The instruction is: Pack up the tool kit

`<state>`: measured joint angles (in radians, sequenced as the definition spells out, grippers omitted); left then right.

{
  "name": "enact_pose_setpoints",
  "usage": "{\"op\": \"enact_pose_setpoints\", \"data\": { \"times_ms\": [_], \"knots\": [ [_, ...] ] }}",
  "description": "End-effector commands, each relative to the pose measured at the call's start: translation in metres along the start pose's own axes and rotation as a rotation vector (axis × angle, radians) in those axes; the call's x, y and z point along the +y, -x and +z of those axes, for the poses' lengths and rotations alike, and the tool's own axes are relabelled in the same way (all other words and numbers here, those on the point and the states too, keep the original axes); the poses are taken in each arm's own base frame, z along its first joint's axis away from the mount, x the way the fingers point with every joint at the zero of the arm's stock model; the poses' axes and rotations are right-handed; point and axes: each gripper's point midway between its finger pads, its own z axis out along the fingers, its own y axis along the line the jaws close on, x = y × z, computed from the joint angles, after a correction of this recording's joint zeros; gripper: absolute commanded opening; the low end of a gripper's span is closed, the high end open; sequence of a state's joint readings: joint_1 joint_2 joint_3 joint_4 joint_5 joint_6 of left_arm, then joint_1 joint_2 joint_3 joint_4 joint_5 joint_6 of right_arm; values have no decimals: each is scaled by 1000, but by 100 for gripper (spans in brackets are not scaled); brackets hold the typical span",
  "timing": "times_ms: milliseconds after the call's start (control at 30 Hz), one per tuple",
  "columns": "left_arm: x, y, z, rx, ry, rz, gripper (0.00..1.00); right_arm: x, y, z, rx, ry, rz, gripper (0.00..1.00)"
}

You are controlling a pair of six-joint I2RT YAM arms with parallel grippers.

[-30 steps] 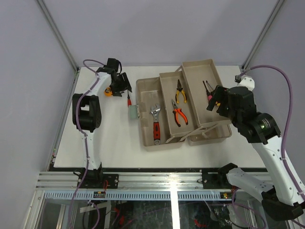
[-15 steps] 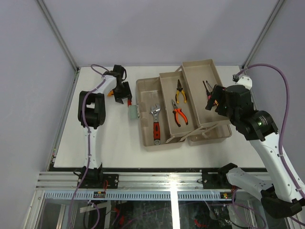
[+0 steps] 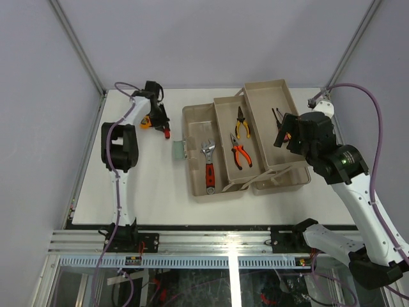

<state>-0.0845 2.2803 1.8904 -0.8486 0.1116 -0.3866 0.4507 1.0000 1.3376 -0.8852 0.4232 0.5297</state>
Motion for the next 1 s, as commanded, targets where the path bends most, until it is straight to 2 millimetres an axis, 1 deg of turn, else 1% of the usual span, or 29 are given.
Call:
{"op": "enact_pose_setpoints", "data": {
  "times_ms": [0, 33, 67, 100, 167, 200, 233, 267, 367, 467, 533, 633, 733, 867, 967],
  "knots": [
    [-34, 124, -145, -395, -308, -113, 0, 3, 17, -5, -53, 15, 2, 99],
    [-48, 137, -173, -450, -414, -140, 0, 4, 18, -4, -59, 17, 0, 99],
    [-61, 144, -195, -483, -521, -175, 0, 5, 19, -3, -64, 21, -5, 99],
    [-80, 150, -221, -520, -643, -203, 0, 7, 21, -2, -67, 24, -7, 99],
    [-125, 142, -255, -535, -835, -233, 0, 12, 23, 4, -65, 34, -11, 99],
    [-152, 132, -269, -532, -903, -217, 0, 15, 24, 6, -61, 38, -12, 99],
    [-178, 120, -279, -520, -956, -186, 0, 18, 24, 7, -58, 45, -10, 100],
    [-205, 104, -283, -489, -997, -157, 0, 20, 26, 8, -58, 51, -9, 99],
    [-279, 46, -286, -378, -1079, -66, 0, 19, 29, 4, -69, 52, 7, 99],
    [-333, -8, -277, -288, -1115, -8, 0, 8, 31, -8, -95, 28, 30, 99],
    [-359, -38, -271, -244, -1132, 23, 0, -2, 32, -18, -115, 10, 45, 99],
    [-385, -75, -257, -178, -1137, 45, 0, -23, 35, -37, -167, -33, 79, 99],
    [-403, -113, -246, -107, -1136, 78, 0, -40, 39, -57, -227, -51, 112, 100],
    [-413, -151, -230, -38, -1105, 86, 0, -52, 44, -73, -283, -60, 132, 100],
    [-414, -170, -215, -13, -1056, 64, 0, -55, 47, -78, -304, -61, 132, 99]
  ]
}}
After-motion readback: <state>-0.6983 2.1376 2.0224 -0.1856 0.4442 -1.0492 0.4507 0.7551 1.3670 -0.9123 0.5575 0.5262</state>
